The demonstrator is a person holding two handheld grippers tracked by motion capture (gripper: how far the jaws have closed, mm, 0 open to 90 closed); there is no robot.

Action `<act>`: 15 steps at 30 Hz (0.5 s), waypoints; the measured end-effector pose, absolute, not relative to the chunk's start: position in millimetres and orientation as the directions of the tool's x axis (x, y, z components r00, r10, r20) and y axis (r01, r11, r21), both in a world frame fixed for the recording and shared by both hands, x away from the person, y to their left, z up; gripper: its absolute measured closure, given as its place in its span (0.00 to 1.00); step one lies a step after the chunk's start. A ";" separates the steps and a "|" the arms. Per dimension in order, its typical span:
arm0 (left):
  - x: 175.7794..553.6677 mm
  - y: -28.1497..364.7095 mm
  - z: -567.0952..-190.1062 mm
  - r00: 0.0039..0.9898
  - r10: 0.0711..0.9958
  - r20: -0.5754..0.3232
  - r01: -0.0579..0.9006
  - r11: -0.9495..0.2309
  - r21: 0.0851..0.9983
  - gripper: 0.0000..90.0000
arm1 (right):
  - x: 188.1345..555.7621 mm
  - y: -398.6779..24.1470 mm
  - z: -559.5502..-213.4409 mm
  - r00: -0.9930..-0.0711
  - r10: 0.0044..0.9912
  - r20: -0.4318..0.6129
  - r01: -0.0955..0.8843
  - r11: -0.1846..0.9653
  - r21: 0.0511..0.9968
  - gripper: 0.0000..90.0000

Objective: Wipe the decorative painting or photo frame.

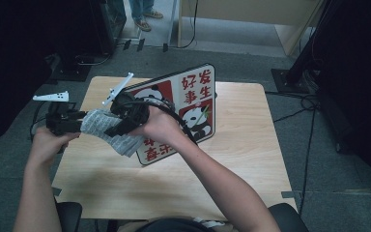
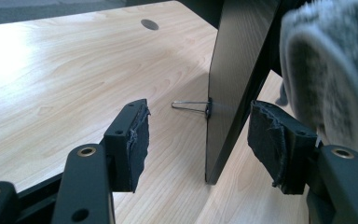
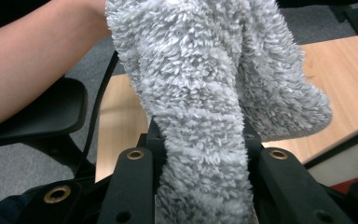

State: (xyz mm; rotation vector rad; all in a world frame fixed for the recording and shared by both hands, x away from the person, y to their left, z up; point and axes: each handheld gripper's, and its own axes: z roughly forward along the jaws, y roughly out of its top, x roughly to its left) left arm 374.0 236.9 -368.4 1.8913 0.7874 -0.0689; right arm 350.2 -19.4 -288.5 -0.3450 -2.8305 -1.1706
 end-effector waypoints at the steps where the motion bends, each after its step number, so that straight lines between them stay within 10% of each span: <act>1: 373.9 237.4 -368.5 0.782 0.489 -0.387 0.548 -0.243 0.800 0.43 | 351.5 -19.6 -286.9 -0.973 0.184 0.137 0.227 0.686 0.691 0.76; 15: 374.8 237.0 -369.2 0.785 0.487 -0.383 0.544 -0.247 0.802 0.42 | 374.5 -31.9 -268.7 -0.949 0.276 0.151 0.297 0.630 0.717 0.76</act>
